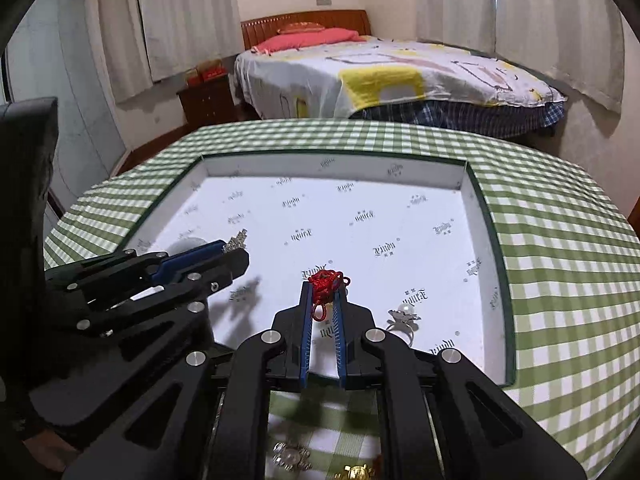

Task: Organize jewelry
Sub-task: 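Open the left tool to drop the brooch while the right tool releases the charm in the box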

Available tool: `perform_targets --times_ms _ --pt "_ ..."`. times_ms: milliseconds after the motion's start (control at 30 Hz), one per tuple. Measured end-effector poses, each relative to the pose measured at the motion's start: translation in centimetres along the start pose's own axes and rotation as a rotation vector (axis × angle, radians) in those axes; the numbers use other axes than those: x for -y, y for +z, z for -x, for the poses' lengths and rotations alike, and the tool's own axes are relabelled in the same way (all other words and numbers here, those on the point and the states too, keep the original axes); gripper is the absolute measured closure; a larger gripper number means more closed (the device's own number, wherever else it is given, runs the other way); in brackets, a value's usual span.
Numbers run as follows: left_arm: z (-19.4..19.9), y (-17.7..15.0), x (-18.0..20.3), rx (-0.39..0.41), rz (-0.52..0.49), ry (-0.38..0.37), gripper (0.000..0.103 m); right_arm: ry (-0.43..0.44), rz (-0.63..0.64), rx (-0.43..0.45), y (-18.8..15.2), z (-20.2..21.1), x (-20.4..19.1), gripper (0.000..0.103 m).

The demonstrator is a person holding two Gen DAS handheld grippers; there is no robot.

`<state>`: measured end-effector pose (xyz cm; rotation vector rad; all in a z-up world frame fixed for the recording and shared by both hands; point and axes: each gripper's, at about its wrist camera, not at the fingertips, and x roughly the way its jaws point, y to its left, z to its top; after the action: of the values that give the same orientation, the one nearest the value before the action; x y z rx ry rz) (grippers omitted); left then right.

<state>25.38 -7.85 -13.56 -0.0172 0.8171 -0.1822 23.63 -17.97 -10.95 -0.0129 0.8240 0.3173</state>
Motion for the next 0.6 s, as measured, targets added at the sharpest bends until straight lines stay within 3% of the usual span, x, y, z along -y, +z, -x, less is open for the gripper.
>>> perform_targets --times_ms 267,400,600 --pt "-2.0 -0.2 -0.5 -0.052 0.009 -0.010 0.089 -0.004 -0.005 -0.034 0.1 -1.8 0.4 0.092" --pt "-2.1 -0.2 -0.7 -0.055 0.023 -0.016 0.073 -0.012 -0.009 -0.028 0.2 -1.9 0.6 0.091" --pt "-1.9 -0.1 -0.9 -0.044 0.034 -0.018 0.060 -0.021 -0.021 -0.017 0.3 -1.6 1.1 0.091"
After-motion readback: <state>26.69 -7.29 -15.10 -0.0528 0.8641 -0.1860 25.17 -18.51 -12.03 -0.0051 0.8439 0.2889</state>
